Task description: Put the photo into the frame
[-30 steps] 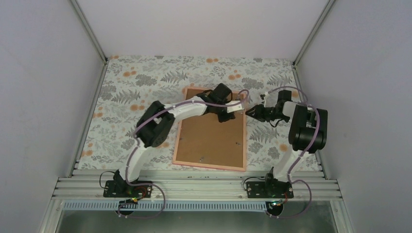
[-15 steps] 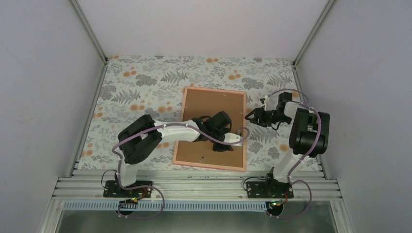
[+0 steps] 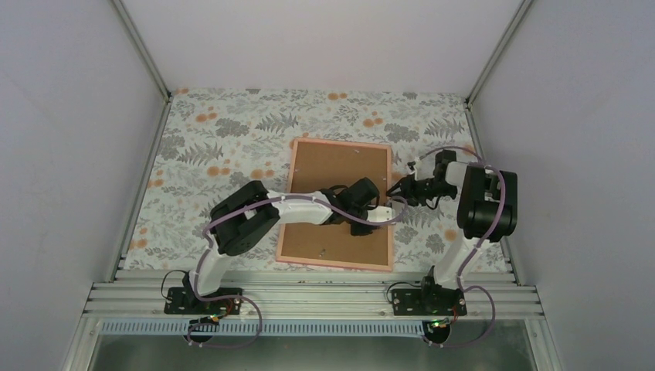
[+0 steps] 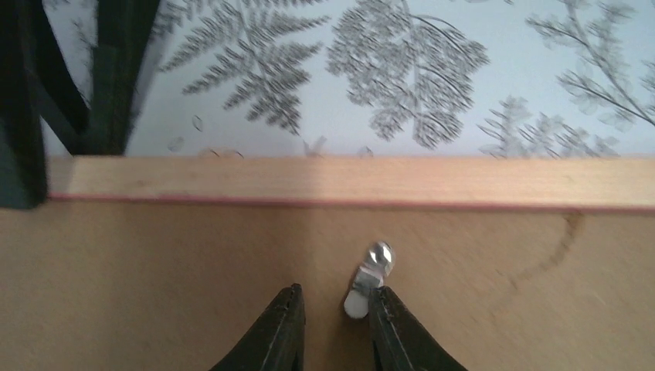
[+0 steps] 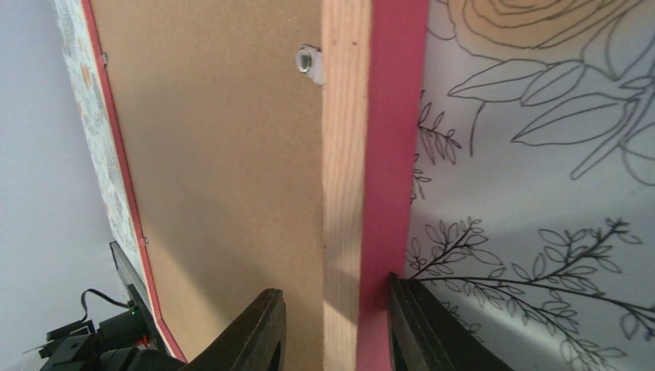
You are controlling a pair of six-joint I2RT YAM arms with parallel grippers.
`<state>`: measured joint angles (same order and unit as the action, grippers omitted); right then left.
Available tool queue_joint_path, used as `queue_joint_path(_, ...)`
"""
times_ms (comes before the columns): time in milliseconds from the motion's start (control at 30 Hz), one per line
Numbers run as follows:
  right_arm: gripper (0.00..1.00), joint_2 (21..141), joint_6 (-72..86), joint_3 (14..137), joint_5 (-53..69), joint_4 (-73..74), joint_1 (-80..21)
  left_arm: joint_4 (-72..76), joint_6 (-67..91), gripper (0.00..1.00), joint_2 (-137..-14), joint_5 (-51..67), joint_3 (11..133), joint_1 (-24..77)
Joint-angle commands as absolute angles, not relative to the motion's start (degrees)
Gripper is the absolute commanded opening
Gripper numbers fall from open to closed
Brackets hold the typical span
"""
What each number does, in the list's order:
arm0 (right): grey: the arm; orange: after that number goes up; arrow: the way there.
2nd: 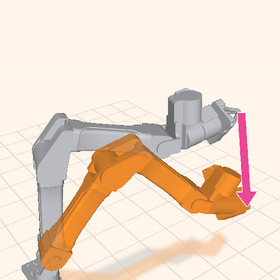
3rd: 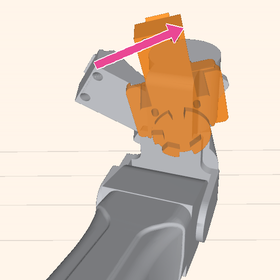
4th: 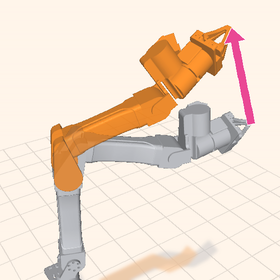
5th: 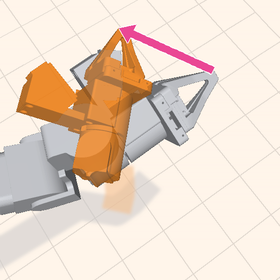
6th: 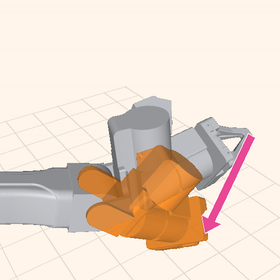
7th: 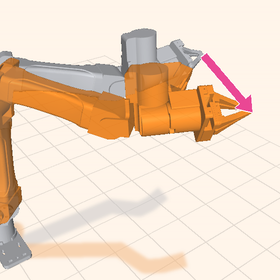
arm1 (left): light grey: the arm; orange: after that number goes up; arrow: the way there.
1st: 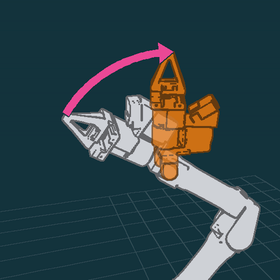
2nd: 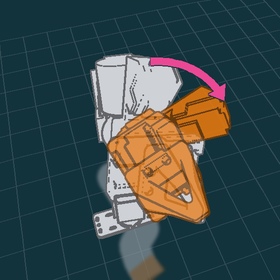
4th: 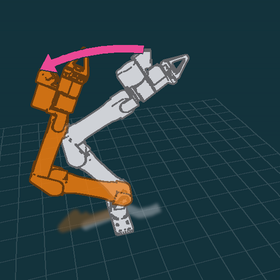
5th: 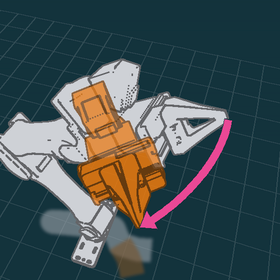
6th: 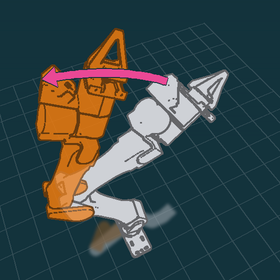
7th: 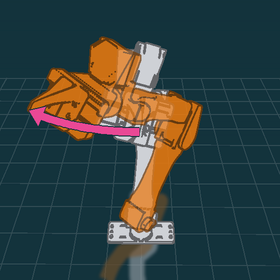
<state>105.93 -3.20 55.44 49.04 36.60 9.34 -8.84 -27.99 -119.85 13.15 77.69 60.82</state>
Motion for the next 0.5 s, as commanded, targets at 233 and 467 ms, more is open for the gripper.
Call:
queue_joint_path(233,0.16,108.58,-2.28,54.96,48.13,34.03,8.66,-11.39,-23.41,0.15,-128.82,6.67,87.43,58.73)
queue_joint_path(467,0.11,109.58,-2.85,55.44,47.64,34.13,8.78,-7.71,-26.8,0.15,-118.38,15.02,77.74,58.1)
